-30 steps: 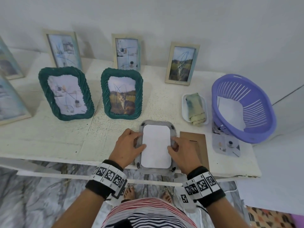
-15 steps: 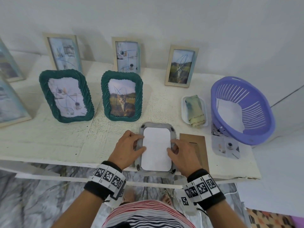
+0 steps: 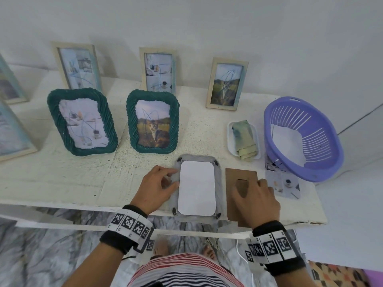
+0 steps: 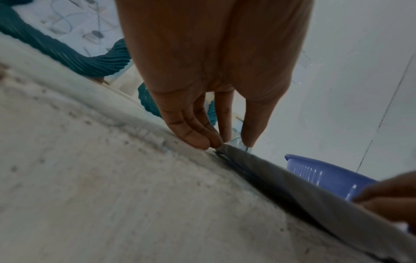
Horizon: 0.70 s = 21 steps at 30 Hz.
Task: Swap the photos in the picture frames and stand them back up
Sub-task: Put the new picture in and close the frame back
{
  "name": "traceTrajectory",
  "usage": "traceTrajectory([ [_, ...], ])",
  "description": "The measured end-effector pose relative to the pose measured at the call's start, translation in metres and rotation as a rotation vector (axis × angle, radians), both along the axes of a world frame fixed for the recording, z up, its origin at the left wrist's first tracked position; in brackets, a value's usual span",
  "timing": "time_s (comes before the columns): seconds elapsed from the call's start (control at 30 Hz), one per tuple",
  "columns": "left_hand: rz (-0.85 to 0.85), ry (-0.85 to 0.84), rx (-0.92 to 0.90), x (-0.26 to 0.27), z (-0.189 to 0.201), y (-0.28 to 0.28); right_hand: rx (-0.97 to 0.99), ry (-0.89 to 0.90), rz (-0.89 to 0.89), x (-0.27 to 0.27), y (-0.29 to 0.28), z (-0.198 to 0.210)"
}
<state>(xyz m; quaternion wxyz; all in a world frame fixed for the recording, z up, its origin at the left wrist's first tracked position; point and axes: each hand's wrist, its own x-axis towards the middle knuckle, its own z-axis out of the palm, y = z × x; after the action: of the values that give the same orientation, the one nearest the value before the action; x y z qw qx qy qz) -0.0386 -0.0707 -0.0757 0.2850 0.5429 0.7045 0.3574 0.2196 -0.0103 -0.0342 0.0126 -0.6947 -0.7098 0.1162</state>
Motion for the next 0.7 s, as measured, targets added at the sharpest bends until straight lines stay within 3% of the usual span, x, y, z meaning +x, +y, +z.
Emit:
traceTrajectory([
  [0.1, 0.007, -0.053, 0.013, -0.002, -0.002, -0.001, -0.094, -0.069, -0.066, 0.01, -0.001, -0.004],
  [0.37, 0.013, -0.148, 0.026, -0.003, -0.009, -0.007, -0.155, 0.081, -0.123, 0.016, 0.005, -0.01],
  [0.53, 0.002, -0.181, 0.04, -0.004, -0.01, -0.008, -0.065, 0.177, -0.182, 0.015, 0.009, 0.008],
  [0.7, -0.003, -0.2, 0.053, -0.005, -0.013, -0.009, -0.024, 0.224, -0.032, -0.021, 0.002, 0.023],
])
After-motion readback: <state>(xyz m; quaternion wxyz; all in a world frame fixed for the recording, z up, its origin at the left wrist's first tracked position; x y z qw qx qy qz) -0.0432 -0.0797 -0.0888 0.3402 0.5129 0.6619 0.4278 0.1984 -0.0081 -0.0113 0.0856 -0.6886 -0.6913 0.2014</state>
